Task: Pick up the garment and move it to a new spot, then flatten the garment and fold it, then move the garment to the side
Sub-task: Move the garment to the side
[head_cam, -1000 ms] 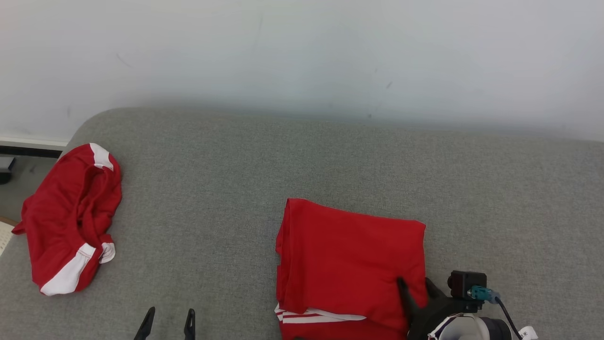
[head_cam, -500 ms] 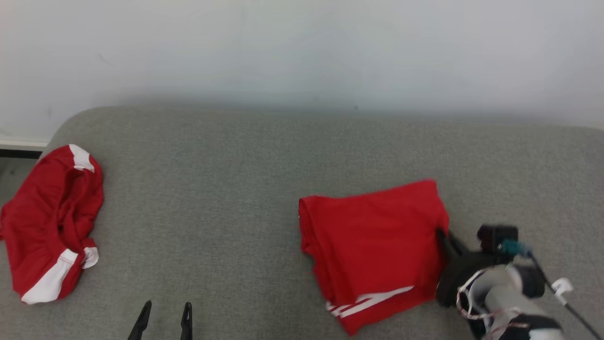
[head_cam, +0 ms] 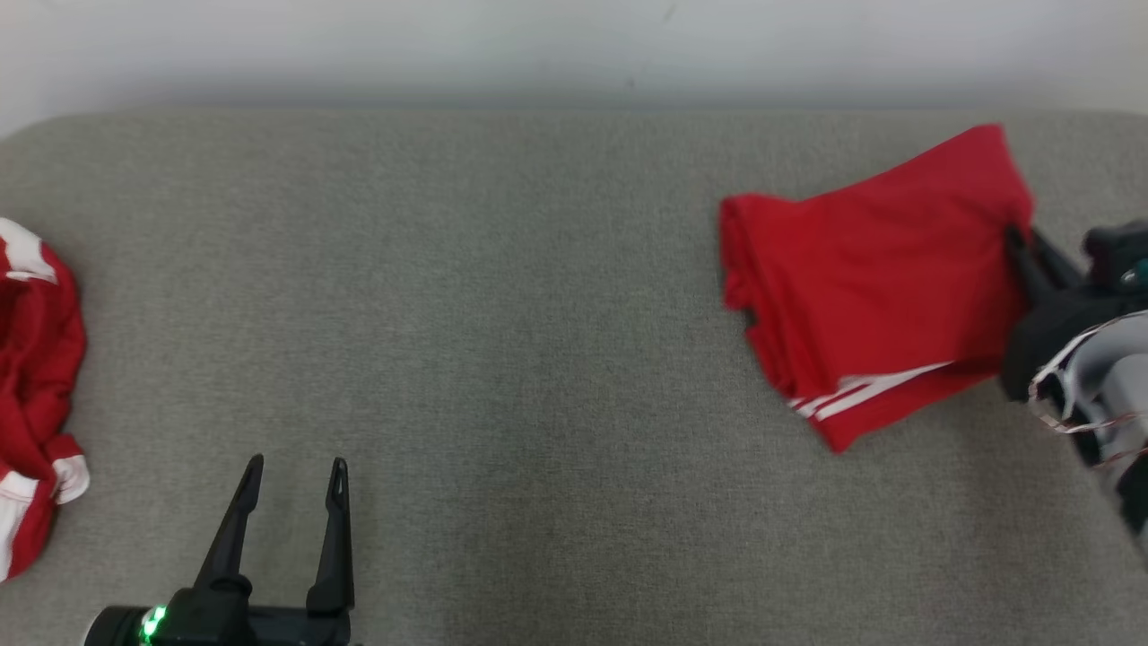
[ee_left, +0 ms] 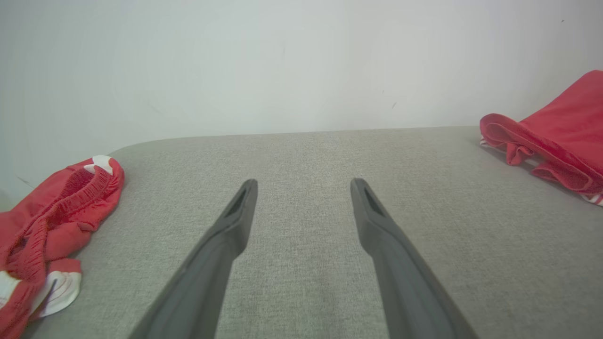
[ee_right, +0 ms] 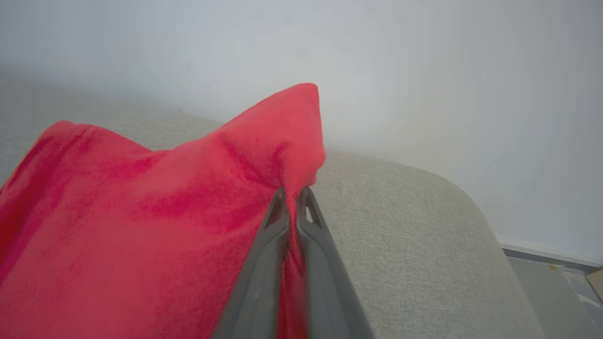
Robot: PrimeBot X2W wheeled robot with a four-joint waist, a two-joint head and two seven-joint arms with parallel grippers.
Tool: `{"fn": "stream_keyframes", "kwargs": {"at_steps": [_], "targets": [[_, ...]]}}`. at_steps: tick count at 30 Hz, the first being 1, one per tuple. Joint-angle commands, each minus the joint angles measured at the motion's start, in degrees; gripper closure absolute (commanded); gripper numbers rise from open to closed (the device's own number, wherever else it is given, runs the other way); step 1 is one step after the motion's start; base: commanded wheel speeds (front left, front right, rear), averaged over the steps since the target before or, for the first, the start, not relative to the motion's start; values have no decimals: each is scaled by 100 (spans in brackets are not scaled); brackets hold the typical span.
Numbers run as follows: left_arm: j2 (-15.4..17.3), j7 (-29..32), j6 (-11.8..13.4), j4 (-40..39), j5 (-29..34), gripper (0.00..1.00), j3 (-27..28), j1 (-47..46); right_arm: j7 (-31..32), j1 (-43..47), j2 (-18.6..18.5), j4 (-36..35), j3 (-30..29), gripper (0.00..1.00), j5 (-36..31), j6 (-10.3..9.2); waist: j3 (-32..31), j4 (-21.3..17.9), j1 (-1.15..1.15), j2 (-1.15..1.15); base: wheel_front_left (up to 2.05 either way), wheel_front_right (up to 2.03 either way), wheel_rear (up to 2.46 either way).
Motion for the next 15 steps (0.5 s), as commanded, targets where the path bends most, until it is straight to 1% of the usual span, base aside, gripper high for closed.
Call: {"fn": "stream_keyframes", "kwargs": {"at_steps": [1, 6, 10, 15], "targets": [[16, -15, 10, -82, 35, 0, -13, -141, -30, -199, -189, 41, 73, 100, -40, -11, 448, -254, -1, -1, 0, 0, 0], [107, -14, 10, -283, 98, 0, -86, -395, 28, -650, -646, 178, 309, 100, -108, -11, 772, -339, -1, -1, 0, 0, 0], [173, -15, 10, -481, 171, 0, -74, -560, 70, -1009, -871, 289, 471, 100, -194, -11, 1030, -395, -1, -1, 0, 0, 0], [151, -14, 10, -730, 266, 0, -91, -707, 112, -1405, -1156, 488, 539, 100, -228, -11, 1251, -394, -1, -1, 0, 0, 0]]}}
